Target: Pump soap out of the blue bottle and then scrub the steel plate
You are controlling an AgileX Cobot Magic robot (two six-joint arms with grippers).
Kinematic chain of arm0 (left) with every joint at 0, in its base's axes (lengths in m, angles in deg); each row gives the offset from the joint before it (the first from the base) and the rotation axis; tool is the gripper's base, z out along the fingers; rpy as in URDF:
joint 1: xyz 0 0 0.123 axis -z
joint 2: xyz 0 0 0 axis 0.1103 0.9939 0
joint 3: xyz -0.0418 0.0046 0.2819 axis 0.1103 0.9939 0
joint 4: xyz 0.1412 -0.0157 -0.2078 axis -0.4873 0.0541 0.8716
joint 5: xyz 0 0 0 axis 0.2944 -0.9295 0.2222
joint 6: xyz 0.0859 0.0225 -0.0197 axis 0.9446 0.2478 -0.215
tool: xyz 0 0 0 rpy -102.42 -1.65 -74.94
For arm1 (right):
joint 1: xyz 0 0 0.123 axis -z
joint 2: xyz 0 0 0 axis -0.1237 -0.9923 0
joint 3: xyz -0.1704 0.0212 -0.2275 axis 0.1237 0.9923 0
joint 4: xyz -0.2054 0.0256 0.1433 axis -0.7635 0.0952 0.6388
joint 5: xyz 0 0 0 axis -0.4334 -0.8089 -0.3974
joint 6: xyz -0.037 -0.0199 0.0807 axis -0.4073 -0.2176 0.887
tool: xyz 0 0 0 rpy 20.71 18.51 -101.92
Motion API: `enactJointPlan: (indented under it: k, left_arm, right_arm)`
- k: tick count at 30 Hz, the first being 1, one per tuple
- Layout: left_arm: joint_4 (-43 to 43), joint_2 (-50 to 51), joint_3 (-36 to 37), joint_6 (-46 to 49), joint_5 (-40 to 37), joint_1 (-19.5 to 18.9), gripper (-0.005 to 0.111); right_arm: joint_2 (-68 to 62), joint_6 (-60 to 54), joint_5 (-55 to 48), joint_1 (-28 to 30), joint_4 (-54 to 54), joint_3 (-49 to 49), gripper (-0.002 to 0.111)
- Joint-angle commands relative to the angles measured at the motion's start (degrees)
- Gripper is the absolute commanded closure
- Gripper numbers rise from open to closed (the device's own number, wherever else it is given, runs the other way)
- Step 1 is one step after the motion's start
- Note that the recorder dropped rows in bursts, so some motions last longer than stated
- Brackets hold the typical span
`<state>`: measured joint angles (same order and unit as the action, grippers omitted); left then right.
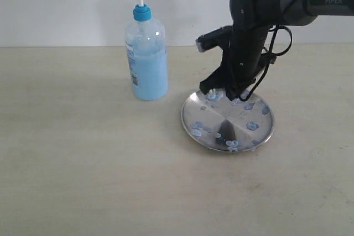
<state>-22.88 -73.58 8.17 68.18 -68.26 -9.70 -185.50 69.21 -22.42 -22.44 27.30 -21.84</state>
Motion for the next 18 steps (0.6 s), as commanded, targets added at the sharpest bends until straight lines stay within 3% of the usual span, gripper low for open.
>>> enactJointPlan:
  k: [1,3,4,6,8,10,11,12,13,14,15,17,18]
  left_arm:
    - [1.1,-0.2,-0.1,0.3,0.5,0.0,0.102]
    - [1.1,-0.2,-0.1,0.3,0.5,0.0,0.102]
    - [1.1,-0.2,-0.1,0.3,0.5,0.0,0.102]
    - [1.1,-0.2,-0.1,0.3,0.5,0.0,0.102]
    - [1.1,-0.2,-0.1,0.3,0.5,0.0,0.102]
    - [1.1,-0.2,-0.1,0.3,0.6,0.0,0.102]
    - [1.1,-0.2,-0.1,0.3,0.8,0.0,0.102]
    - [1.1,-0.2,-0.1,0.3,0.9,0.0,0.102]
    - [1.1,-0.2,-0.1,0.3,0.9,0.0,0.102]
    - [1.1,-0.2,-0.1,0.3,0.9,0.0,0.102]
    - [1.1,-0.2,-0.1,0.3,0.9,0.0,0.102]
    - [1.1,-0.2,-0.1,0.6,0.9,0.0,0.102]
    - [1.1,-0.2,-0.1,0.6,0.9,0.0,0.102]
  right_arm:
    - [0.5,-17.7,0.2,-1.8,17.1,-0.2,0.109]
    - [0.3,-26.9,-11.3,-3.0,17.0,-0.2,0.109]
    - [0.3,-23.8,-16.2,-3.1,13.2,-0.2,0.109]
    - [0.3,-12.6,-16.5,-2.8,1.7,-0.2,0.109]
    - [0.4,1.7,-8.6,-1.7,-10.3,-0.2,0.109]
    - [0.5,9.2,7.1,-1.2,-8.8,-0.3,0.109]
    - [0.5,4.8,8.8,-1.5,-3.9,-0.3,0.109]
    - [0.3,-11.7,3.8,-2.5,7.1,-0.3,0.109]
    - [0.3,-20.3,-2.7,-3.2,10.1,-0.3,0.109]
    - [0.1,-20.6,-13.9,-3.7,6.6,-0.3,0.109]
    - [0.1,-15.4,-16.3,-3.5,2.3,-0.3,0.109]
    - [0.1,9.2,-4.5,-1.4,-15.1,-0.3,0.109]
    - [0.1,14.4,1.8,-1.1,-15.8,-0.3,0.109]
